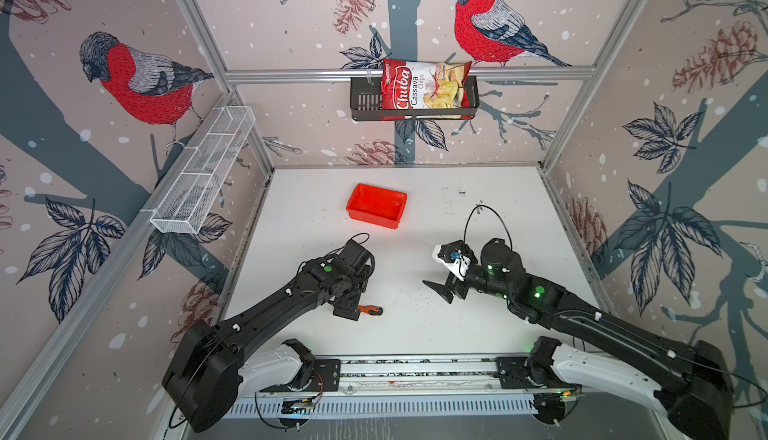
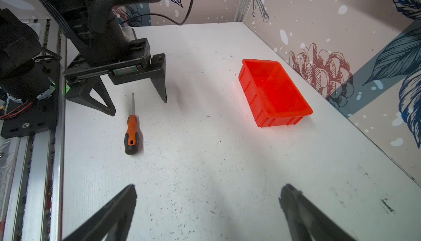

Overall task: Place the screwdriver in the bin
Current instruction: 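Reach the left gripper toward the orange screwdriver while the right arm lifts forward, then lower the left gripper and close it on the screwdriver handle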

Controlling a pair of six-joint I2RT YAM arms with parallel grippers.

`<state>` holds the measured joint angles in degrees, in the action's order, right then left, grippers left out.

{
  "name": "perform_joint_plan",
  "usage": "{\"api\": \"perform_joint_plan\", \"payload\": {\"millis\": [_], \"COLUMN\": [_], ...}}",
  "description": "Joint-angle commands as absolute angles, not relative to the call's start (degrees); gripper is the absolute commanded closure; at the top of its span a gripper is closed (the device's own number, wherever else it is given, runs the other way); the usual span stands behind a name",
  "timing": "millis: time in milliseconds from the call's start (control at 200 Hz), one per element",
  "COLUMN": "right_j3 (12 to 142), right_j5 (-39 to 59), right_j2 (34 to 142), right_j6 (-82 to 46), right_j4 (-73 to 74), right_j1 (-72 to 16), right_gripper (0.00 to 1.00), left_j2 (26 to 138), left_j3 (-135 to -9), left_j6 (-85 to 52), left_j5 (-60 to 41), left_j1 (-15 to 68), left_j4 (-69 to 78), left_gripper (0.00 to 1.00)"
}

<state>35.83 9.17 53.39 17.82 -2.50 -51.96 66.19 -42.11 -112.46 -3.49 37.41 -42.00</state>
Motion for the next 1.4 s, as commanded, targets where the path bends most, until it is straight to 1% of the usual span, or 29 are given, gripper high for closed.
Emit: {"api": "perform_joint_plan", "payload": {"millis": [0, 75, 170, 250, 375, 485, 550, 665, 706, 866, 966, 1261, 1396], "right_j3": [35.75, 35.68, 35.94, 35.78, 35.60, 36.11, 36.34, 36.34, 36.30, 36.47, 36.30, 36.47, 36.80], "right_j5": [9.14, 9.09, 9.01, 9.57, 11.13, 11.88, 11.88, 11.39, 11.10, 10.53, 10.63, 10.24, 10.38], "right_j2": [53.34, 53.54, 53.70, 53.64, 53.87, 54.10, 53.98, 53.57, 53.39, 52.82, 52.81, 52.64, 52.86], "right_j6": [17.66, 17.82, 17.52, 17.33, 17.47, 17.54, 17.33, 17.19, 17.14, 17.23, 16.88, 17.23, 17.09], "right_j4": [-2.57, -2.24, -2.27, -2.15, -2.11, -2.96, -3.31, -3.86, -4.03, -5.25, -5.38, -5.95, -5.82], "right_j1": [-52.05, -52.11, -52.11, -52.07, -52.07, -52.15, -52.33, -52.49, -52.55, -52.54, -52.55, -52.56, -52.56], "right_gripper": [0.01, 0.01, 0.01, 0.01, 0.01, 0.01, 0.01, 0.01, 0.01, 0.01, 0.01, 0.01, 0.01], "left_j2": [65.67, 65.38, 65.21, 64.72, 65.30, 68.27, 69.99, 72.53, 73.27, 75.67, 76.49, 76.14, 75.05], "left_j3": [-42.09, -39.99, -38.44, -36.82, -33.28, -33.64, -34.50, -34.84, -34.83, -34.65, -34.28, -34.97, -36.29], "left_j6": [-114.14, -114.32, -115.29, -116.08, -116.22, -114.32, -113.51, -112.14, -112.19, -112.25, -112.23, -111.75, -110.28], "left_j5": [-5.47, -6.85, -8.08, -7.83, -7.18, -7.51, -7.56, -6.75, -7.27, -9.71, -9.90, -9.11, -7.59], "left_j1": [37.52, 37.43, 37.45, 37.33, 36.92, 36.17, 35.94, 35.64, 35.53, 35.19, 35.00, 34.89, 34.85], "left_j4": [-46.48, -43.35, -41.69, -39.88, -34.37, -32.53, -32.52, -31.44, -31.60, -31.66, -30.65, -31.84, -33.38], "left_gripper": [0.02, 0.08, 0.09, 0.13, 0.31, 0.42, 0.45, 0.46, 0.49, 0.52, 0.59, 0.86, 0.92]}}
